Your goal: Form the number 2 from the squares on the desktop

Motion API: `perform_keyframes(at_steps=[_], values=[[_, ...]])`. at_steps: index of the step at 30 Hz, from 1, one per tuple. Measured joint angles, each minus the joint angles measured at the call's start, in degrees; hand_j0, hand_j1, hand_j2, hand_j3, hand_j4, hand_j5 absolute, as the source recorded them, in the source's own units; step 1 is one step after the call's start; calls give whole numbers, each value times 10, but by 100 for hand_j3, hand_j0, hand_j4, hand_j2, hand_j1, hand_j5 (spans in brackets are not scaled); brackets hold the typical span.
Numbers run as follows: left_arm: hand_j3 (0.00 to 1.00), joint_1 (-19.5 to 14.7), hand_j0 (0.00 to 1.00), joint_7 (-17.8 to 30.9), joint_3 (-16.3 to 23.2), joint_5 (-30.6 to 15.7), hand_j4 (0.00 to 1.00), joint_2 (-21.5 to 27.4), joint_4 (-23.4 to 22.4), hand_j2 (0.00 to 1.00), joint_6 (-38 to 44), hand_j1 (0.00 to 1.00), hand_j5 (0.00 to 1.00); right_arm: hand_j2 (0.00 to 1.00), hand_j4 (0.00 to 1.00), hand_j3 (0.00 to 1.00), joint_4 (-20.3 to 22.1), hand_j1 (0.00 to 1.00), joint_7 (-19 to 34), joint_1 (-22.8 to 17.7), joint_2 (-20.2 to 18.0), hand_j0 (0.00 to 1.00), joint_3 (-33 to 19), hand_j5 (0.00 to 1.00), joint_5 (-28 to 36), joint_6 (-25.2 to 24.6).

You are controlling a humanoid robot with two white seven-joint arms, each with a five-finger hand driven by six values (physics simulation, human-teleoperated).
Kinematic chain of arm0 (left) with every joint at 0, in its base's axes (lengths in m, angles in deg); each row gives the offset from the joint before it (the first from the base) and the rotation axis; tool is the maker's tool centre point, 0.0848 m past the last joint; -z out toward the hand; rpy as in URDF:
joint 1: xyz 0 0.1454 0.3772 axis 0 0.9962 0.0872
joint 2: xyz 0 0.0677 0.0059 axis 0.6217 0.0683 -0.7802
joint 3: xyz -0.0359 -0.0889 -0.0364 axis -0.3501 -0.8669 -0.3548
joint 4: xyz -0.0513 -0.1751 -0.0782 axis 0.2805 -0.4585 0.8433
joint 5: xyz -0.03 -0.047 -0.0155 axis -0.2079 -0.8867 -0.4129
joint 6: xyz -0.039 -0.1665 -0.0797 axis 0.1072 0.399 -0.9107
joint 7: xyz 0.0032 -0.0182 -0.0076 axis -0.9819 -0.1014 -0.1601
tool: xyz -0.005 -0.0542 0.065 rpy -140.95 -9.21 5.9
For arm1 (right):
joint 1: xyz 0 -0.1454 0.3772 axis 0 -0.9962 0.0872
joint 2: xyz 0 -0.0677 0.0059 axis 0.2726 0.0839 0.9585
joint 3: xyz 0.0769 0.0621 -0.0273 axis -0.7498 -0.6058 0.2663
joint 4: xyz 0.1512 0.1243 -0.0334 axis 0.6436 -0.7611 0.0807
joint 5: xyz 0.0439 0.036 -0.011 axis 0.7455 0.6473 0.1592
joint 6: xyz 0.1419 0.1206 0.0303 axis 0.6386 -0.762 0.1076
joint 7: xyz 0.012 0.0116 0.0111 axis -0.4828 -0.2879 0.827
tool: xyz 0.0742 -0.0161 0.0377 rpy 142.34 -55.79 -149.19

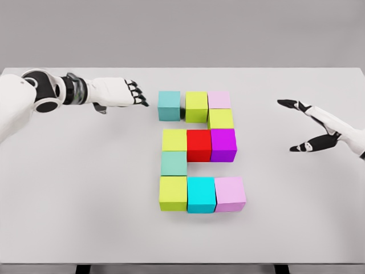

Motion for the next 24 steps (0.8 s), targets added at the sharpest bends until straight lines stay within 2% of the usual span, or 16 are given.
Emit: perform_keyframes(at_steps=[8, 24], values=[[100, 3, 100, 0, 2, -8, 100, 18, 14, 100, 0, 100, 100, 100, 100, 100, -4, 100, 0, -1, -1, 100, -7, 100, -1, 0], [100, -4, 100, 0, -3, -8, 100, -6, 9, 100, 0, 100, 100, 100, 100, 100, -11, 100, 1, -1, -2, 100, -16, 100, -1, 0]])
